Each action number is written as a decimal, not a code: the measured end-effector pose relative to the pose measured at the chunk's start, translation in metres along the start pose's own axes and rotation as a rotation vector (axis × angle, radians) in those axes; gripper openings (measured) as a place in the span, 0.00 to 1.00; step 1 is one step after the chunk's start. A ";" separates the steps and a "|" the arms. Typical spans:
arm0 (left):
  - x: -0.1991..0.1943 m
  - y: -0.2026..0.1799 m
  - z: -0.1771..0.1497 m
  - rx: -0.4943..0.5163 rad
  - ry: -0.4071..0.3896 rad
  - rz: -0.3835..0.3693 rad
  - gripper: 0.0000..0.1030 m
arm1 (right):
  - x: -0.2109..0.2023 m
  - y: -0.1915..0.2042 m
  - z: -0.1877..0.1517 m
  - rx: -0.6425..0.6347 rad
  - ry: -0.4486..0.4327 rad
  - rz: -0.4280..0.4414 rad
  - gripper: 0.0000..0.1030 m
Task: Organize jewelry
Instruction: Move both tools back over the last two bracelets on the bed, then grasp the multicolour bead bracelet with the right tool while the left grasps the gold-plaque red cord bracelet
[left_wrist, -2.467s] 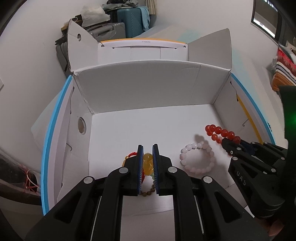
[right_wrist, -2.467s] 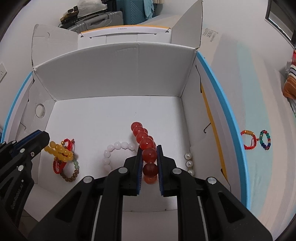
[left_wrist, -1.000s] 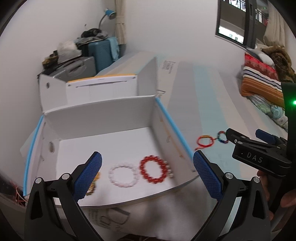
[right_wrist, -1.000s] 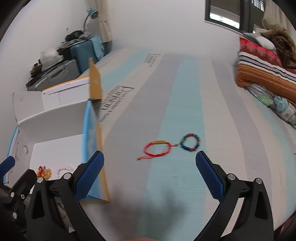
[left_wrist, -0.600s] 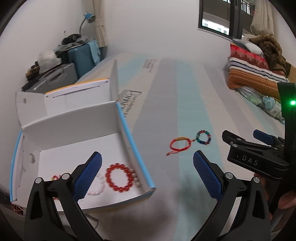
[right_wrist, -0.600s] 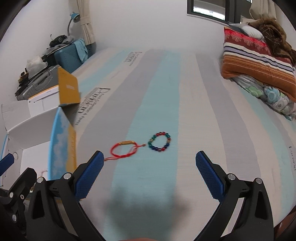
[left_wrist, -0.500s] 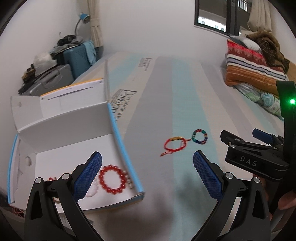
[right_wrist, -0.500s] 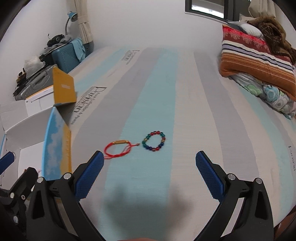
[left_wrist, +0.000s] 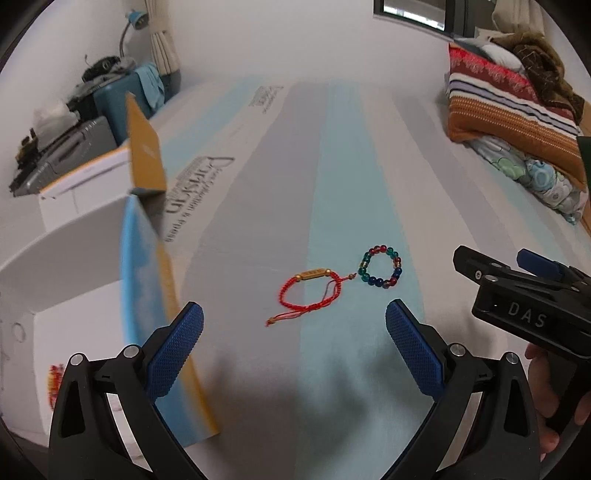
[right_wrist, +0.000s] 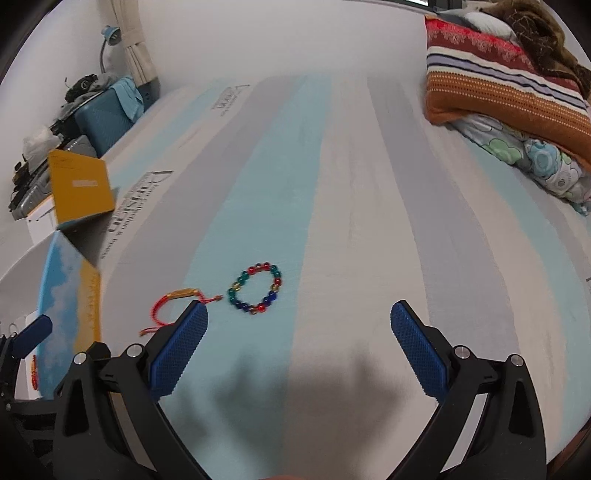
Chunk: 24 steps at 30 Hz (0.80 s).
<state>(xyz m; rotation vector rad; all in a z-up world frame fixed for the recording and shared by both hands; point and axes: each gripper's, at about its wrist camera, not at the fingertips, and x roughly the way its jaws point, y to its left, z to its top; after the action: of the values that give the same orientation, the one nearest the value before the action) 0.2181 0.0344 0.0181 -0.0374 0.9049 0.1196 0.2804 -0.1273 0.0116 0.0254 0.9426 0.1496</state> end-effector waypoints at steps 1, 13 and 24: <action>0.008 -0.002 0.002 -0.003 0.007 -0.002 0.94 | 0.007 -0.003 0.002 0.002 0.006 0.000 0.93; 0.084 -0.008 0.008 -0.015 0.064 0.030 0.94 | 0.080 -0.012 0.011 0.023 0.097 0.024 0.93; 0.119 -0.008 0.004 0.001 0.100 0.029 0.94 | 0.111 0.003 0.014 -0.016 0.115 0.009 0.89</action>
<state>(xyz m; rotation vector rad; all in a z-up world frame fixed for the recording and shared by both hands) 0.2953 0.0373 -0.0733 -0.0292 1.0061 0.1455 0.3558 -0.1079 -0.0689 0.0065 1.0559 0.1679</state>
